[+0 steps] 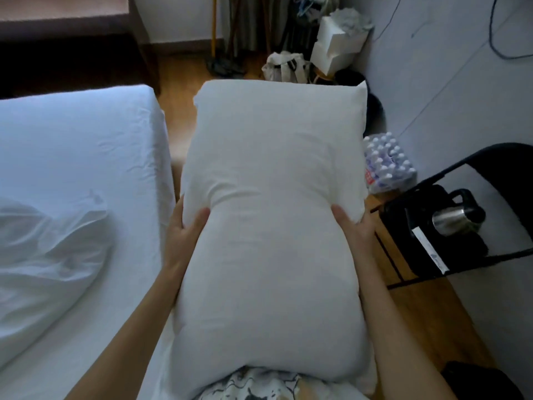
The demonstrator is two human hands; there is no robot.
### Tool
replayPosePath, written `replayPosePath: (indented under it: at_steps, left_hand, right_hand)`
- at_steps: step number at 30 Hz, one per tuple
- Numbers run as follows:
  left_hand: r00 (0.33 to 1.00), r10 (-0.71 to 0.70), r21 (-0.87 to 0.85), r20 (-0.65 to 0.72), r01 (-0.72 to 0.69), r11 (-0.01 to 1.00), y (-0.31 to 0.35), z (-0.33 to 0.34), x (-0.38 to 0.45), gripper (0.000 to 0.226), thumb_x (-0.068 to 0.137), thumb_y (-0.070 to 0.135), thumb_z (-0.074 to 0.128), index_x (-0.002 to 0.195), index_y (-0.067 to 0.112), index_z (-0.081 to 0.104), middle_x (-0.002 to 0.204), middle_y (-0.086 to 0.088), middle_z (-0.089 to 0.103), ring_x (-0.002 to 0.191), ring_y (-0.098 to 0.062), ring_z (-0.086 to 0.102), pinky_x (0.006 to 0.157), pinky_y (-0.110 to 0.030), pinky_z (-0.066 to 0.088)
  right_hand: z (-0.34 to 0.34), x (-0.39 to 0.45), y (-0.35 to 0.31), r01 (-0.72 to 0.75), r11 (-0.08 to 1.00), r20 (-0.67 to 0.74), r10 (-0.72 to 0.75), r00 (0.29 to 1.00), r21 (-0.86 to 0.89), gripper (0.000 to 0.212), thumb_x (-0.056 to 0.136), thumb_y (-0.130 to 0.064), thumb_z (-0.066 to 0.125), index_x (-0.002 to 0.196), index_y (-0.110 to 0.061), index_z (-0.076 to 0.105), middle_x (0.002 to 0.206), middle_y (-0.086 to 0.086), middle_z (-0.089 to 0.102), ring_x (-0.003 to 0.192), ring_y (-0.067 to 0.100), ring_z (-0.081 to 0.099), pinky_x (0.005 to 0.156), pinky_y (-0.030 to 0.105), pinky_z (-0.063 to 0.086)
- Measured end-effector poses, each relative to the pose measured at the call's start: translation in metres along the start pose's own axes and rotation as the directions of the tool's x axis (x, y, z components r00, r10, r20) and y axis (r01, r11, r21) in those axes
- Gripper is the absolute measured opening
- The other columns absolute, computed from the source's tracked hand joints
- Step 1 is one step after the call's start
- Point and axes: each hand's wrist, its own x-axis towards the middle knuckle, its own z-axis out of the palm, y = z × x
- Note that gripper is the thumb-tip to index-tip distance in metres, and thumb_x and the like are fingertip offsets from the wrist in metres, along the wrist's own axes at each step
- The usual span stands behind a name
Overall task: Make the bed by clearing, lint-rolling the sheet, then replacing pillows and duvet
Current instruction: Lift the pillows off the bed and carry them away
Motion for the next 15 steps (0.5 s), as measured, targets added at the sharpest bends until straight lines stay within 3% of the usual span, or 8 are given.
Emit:
replayPosePath:
  at_steps: [4,7,10,13,15]
  left_hand:
    - [0.99,-0.066,-0.062,-0.126,0.059,0.996,0.018,0.032,0.094,0.047,0.097,0.025,0.057,0.142,0.015,0.046,0.133,-0.005,0.057,0.115,-0.019,0.055,0.091,-0.029,0.041]
    - [0.971,-0.08,-0.062,-0.224,0.068,0.996,0.044,0.052,0.174,0.047,0.097,0.03,0.056,0.142,0.018,0.046,0.136,-0.006,0.056,0.122,-0.023,0.053,0.101,-0.036,0.043]
    - [0.95,-0.109,-0.088,-0.294,0.087,0.992,0.077,0.066,0.244,0.048,0.097,0.035,0.055,0.142,0.021,0.045,0.138,-0.003,0.054,0.124,-0.023,0.052,0.1,-0.034,0.041]
    - [0.927,-0.135,-0.116,-0.351,0.101,0.988,0.107,0.071,0.306,0.053,0.094,0.042,0.058,0.142,0.025,0.045,0.139,-0.001,0.054,0.124,-0.021,0.052,0.102,-0.037,0.042]
    - [0.909,-0.126,-0.115,-0.396,0.087,0.99,0.124,0.07,0.344,0.05,0.096,0.037,0.057,0.143,0.025,0.044,0.14,0.0,0.053,0.124,-0.019,0.051,0.103,-0.037,0.042]
  right_hand:
    - [0.067,0.12,-0.008,-0.009,1.0,0.134,0.011,0.991,-0.014,0.038,0.085,-0.015,0.071,0.12,-0.022,0.056,0.102,-0.017,0.062,0.082,-0.019,0.059,0.065,0.002,0.044]
    - [0.126,0.216,-0.037,0.007,0.999,0.262,0.002,0.965,-0.035,0.037,0.084,-0.021,0.072,0.116,-0.031,0.057,0.103,-0.021,0.063,0.086,-0.016,0.061,0.067,0.004,0.047]
    - [0.18,0.302,-0.074,0.028,0.997,0.351,0.001,0.936,-0.076,0.037,0.083,-0.029,0.073,0.115,-0.037,0.056,0.102,-0.022,0.065,0.086,-0.014,0.061,0.066,0.007,0.048]
    - [0.232,0.369,-0.102,0.02,0.996,0.424,0.02,0.906,-0.09,0.04,0.083,-0.031,0.073,0.12,-0.032,0.058,0.106,-0.014,0.068,0.092,-0.004,0.065,0.072,0.016,0.053]
    - [0.266,0.404,-0.119,0.023,0.996,0.449,0.019,0.893,-0.088,0.038,0.084,-0.028,0.073,0.12,-0.028,0.058,0.105,-0.013,0.068,0.089,-0.005,0.065,0.068,0.013,0.052]
